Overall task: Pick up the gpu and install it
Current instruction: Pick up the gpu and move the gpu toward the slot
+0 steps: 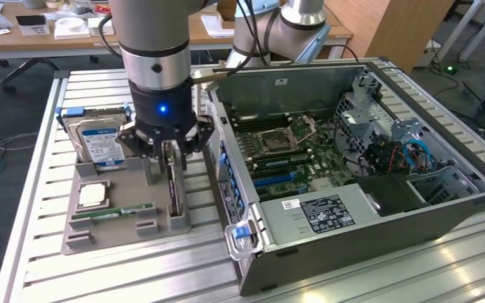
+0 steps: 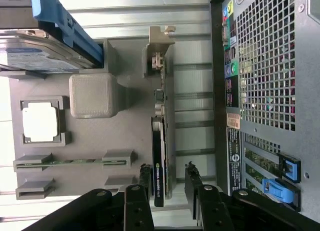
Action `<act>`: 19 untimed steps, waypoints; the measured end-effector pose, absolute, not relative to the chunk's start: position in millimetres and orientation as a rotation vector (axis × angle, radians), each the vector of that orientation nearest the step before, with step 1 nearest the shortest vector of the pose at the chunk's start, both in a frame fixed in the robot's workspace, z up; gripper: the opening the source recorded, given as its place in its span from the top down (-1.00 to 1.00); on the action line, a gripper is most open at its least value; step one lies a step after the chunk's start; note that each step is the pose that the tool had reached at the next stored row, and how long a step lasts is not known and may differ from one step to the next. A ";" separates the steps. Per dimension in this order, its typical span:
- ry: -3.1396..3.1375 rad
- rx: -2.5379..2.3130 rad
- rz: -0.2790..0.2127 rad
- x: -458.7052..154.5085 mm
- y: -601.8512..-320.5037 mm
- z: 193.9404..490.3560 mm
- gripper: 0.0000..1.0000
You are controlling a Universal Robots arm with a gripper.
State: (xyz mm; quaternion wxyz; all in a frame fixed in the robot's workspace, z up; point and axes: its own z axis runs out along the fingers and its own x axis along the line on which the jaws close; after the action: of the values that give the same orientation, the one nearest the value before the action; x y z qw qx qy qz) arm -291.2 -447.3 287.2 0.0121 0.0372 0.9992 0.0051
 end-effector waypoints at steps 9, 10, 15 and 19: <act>3.115 0.116 0.016 -291.2 -438.4 272.6 0.17; 3.115 0.116 0.016 -291.2 -437.9 270.6 0.17; 3.115 0.116 0.016 -291.5 -437.5 264.9 0.17; 3.115 0.116 0.016 -292.1 -436.9 259.4 0.17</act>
State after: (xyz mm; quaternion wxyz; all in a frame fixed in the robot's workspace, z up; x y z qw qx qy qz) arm -292.1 -436.9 259.4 0.0121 0.0373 0.9992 0.0050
